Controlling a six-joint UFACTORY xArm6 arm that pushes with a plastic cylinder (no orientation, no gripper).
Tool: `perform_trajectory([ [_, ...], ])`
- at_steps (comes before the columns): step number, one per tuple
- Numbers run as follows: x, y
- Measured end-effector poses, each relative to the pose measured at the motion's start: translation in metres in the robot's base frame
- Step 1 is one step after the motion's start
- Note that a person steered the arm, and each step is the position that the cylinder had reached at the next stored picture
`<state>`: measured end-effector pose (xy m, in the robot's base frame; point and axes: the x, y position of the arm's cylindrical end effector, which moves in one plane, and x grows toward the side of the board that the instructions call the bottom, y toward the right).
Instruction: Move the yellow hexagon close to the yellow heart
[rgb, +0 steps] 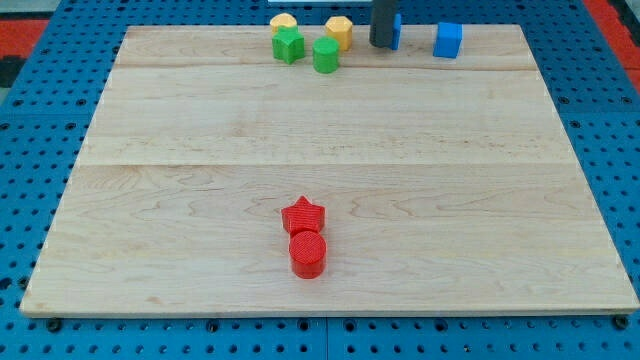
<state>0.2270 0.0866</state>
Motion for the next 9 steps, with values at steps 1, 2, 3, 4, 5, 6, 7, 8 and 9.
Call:
perform_trajectory([
  [1,0.013,0.000],
  [2,0.002,-0.002],
  [3,-0.014,-0.010],
  [4,-0.020,-0.032],
  [5,-0.025,-0.057],
  [6,-0.035,-0.057],
  [7,-0.034,-0.061],
  [8,-0.034,-0.061],
  [9,-0.035,-0.062],
])
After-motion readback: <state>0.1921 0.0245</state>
